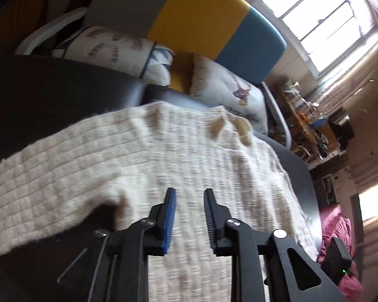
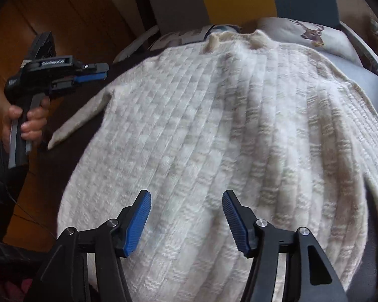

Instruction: Fold clothes

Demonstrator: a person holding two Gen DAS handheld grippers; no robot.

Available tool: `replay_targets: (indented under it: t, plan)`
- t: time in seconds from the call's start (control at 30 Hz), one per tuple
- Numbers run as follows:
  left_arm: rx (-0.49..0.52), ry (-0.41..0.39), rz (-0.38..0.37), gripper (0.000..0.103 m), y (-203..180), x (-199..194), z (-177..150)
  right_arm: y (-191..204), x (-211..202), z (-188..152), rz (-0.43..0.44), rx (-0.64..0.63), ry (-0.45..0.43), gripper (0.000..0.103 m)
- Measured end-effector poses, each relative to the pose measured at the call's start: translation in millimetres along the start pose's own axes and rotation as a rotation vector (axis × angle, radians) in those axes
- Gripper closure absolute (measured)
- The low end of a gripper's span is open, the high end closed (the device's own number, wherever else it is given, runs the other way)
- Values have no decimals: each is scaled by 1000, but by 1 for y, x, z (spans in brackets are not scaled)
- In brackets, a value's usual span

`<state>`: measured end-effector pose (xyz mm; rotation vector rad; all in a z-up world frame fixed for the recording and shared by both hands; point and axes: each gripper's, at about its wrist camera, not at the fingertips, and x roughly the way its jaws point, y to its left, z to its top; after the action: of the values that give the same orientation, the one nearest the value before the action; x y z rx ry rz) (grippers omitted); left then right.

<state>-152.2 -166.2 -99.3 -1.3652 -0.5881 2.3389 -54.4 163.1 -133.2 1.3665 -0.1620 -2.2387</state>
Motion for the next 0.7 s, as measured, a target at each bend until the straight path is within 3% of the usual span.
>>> replay_targets:
  t: [0.07, 0.13, 0.27, 0.4, 0.5, 0.7]
  plan:
    - [23, 22, -76, 46, -29, 21, 16, -22, -8, 18, -34, 31, -50, 42]
    - [56, 49, -92, 40, -55, 51, 33, -45, -7, 37, -56, 59, -81, 42]
    - [138, 114, -91, 40, -103, 115, 73, -85, 4, 75, -75, 91, -123, 42]
    - [190, 166, -68, 40, -121, 183, 108, -108, 36, 100, -39, 101, -110, 42]
    - [224, 215, -77, 40, -122, 215, 120, -122, 53, 99, -34, 112, -105, 41]
    - [275, 311, -125, 41, -125, 263, 130, -145, 47, 88, 122, 168, -227, 40]
